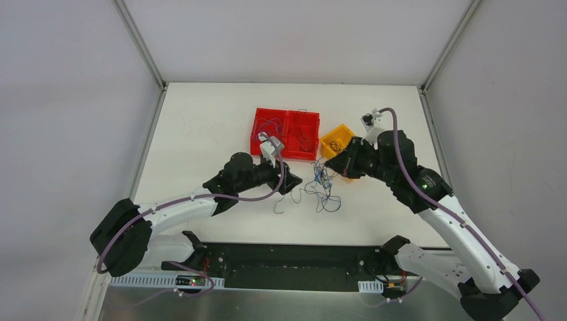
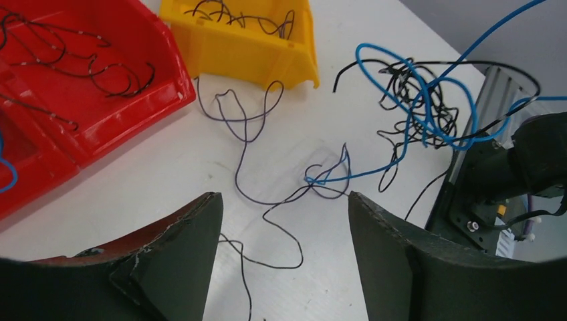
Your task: Untangle the cables
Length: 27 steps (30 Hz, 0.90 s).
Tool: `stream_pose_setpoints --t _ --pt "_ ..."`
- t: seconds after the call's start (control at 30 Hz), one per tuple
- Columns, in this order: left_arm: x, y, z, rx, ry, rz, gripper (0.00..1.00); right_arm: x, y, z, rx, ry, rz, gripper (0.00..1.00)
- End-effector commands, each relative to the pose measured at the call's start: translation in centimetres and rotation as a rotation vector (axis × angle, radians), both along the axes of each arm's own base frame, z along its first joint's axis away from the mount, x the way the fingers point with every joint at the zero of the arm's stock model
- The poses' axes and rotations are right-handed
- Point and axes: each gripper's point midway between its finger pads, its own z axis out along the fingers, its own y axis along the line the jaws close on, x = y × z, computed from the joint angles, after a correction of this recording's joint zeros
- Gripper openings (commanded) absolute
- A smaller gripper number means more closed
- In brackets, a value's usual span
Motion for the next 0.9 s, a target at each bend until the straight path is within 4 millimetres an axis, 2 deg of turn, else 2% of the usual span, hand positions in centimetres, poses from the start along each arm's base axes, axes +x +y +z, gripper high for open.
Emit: stream_pose_setpoints --t 0.0,0.17,0.4,0.57,0.63,0.67,0.7,0.73,0.87 --pt "-0.5 -3.0 5.0 -0.167 -0.125 -0.139 0.69 0.1 0.8 2.9 0.072 -0.043 0.023 0.00" --pt "-1.5 -5.2 4.4 -0.182 -0.101 -0.230 0.60 0.3 1.1 3.0 0.089 -0.039 0.020 0.00" --pt "-3.8 -7.6 4.2 -0.181 -0.106 -0.363 0.64 0.6 1.1 3.2 0.096 -0.039 0.003 0.00" --pt "-3.8 -8.0 4.3 -0.183 -0.113 -0.373 0.60 0.6 1.3 3.0 0.106 -0.027 0.004 0.00" --pt "-3.4 -8.4 4.5 -0.189 -0.108 -0.366 0.49 0.5 1.5 2.9 0.117 -0.020 0.009 0.00" --pt "-3.1 -8.7 4.7 -0.193 -0.100 -0.355 0.34 0.5 1.5 3.0 0.124 -0.019 0.010 0.00" --pt "-2.8 -8.8 4.7 -0.193 -0.092 -0.342 0.08 0.5 1.6 2.9 0.128 -0.017 0.011 0.00" --pt "-2.5 -8.8 4.8 -0.187 -0.083 -0.324 0.00 0.4 1.6 2.9 0.129 -0.017 0.012 0.00" --pt "-1.7 -7.5 4.9 -0.172 -0.087 -0.237 0.00 0.4 1.0 2.2 0.106 -0.014 -0.011 0.00"
